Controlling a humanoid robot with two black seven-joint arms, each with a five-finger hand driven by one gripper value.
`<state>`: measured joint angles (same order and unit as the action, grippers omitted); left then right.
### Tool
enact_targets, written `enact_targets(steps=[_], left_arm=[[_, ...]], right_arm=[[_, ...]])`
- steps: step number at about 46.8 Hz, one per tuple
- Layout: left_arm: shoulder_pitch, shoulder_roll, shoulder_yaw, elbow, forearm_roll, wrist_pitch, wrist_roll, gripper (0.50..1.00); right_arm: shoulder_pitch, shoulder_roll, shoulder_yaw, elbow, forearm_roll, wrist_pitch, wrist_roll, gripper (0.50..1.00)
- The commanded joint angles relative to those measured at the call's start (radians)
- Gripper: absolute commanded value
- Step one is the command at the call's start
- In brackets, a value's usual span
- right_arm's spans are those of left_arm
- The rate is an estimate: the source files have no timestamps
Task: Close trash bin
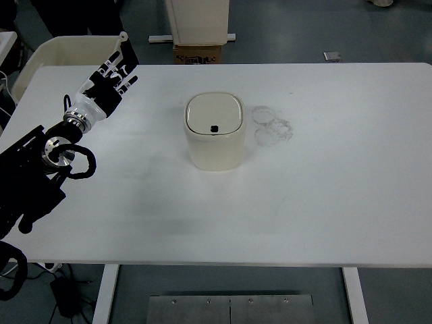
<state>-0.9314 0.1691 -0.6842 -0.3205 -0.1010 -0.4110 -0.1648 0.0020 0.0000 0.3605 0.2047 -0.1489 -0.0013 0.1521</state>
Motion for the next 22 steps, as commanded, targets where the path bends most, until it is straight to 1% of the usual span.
enact_targets(steps=[1,22], left_arm=[[-0.001,0.001,-0.002,0.000,0.000,0.001,0.001,1.000],[-0.006,0.000,-0.005,0.000,0.000,0.006,0.001,1.000]], right_arm=[[0.000,0.000,0.000,0.001,0.000,0.000,0.000,0.993],[0.006,0.000,0.000,0.001,-0.001,-0.002,0.004,0.993]])
